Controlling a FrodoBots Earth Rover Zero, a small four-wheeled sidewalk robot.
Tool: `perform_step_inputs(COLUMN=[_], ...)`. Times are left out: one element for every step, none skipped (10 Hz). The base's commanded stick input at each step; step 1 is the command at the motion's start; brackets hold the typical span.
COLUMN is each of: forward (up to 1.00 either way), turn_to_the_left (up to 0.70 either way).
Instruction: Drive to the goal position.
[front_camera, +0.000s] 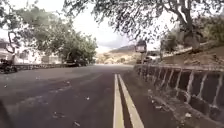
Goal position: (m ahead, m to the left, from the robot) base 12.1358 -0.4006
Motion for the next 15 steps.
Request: perform_step_inputs(forward=[0.85, 0.85, 0.85, 0.85, 0.85, 0.85, 0.85, 0.85, 0.85, 0.85, 0.85, 0.85, 0.85, 0.85, 0.85], turn_to_the_left=[0.0, 0.0, 0.0, 0.0, 0.0, 0.0, 0.0, 0.0, 0.0, 0.0, -0.01, -0.09, -0.18, 0.0, 0.0])
